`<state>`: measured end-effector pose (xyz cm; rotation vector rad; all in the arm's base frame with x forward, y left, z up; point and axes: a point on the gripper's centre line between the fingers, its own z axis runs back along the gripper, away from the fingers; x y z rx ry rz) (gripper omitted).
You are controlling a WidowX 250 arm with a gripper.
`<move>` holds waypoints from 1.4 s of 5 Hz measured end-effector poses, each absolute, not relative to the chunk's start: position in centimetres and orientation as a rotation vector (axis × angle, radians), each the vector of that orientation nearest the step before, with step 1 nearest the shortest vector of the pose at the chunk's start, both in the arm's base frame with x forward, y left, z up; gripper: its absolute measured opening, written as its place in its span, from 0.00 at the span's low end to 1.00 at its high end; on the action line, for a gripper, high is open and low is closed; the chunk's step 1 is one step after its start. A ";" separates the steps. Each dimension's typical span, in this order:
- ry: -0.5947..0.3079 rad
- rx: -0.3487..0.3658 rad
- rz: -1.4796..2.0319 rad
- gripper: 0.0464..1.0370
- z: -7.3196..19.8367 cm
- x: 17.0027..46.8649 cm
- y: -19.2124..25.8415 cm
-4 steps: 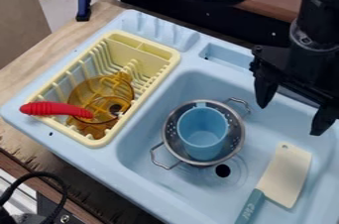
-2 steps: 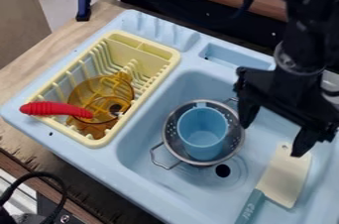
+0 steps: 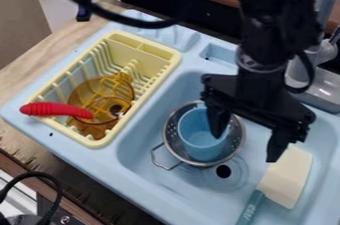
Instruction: Move the chopping blade to the top middle side of the sink
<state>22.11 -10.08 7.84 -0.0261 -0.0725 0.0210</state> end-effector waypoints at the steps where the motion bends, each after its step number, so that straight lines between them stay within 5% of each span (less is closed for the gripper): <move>1: -0.056 -0.026 0.052 0.96 7.5 21.1 -10.1; 5: -0.091 -0.013 0.182 0.96 5.2 18.7 -10.5; 7: -0.095 -0.073 0.067 0.96 2.8 17.7 -11.7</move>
